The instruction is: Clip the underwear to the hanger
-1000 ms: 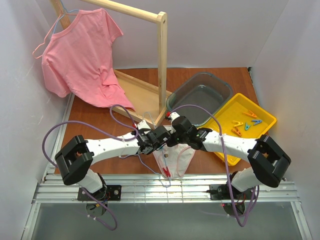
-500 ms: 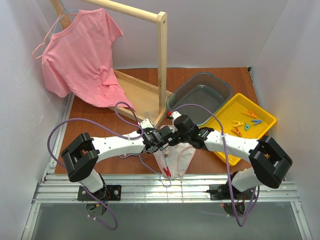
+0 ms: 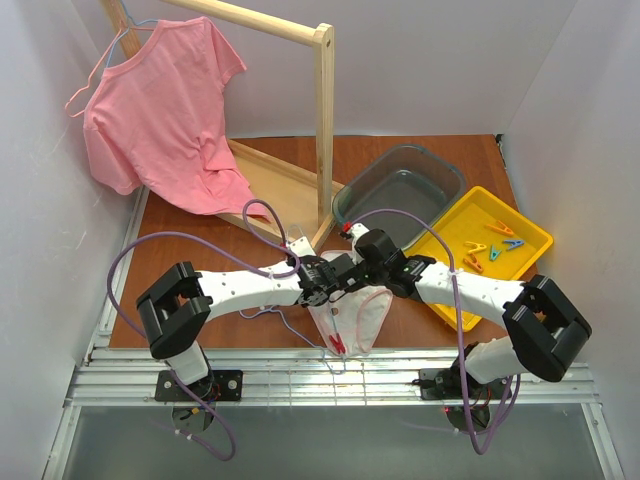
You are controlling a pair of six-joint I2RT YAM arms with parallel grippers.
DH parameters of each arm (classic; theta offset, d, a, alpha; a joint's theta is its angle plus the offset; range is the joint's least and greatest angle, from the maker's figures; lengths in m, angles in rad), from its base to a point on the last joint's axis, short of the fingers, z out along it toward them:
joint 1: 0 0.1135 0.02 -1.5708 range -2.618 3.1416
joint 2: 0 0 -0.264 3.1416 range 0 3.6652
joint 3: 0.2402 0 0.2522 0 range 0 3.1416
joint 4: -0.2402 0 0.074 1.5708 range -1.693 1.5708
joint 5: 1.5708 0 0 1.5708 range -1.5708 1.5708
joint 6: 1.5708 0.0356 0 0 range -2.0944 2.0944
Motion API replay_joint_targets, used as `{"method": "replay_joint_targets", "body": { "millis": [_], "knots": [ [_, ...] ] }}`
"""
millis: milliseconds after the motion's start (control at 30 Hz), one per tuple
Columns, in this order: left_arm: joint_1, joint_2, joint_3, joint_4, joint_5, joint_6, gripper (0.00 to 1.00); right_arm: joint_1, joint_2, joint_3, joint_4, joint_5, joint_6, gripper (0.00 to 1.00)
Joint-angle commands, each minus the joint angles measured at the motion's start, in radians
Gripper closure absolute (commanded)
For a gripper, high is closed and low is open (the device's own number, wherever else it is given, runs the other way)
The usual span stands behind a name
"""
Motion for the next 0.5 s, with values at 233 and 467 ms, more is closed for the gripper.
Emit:
{"method": "replay_joint_targets", "body": {
  "millis": [233,467],
  "knots": [
    [-0.022,0.036,0.06,-0.056,-0.08,-0.012,1.0,-0.033,-0.028,-0.015,0.056,-0.071,-0.03,0.99],
    [-0.028,0.065,0.098,-0.108,-0.118,-0.001,1.0,-0.05,-0.014,-0.012,0.068,-0.106,-0.04,0.99]
  ]
}}
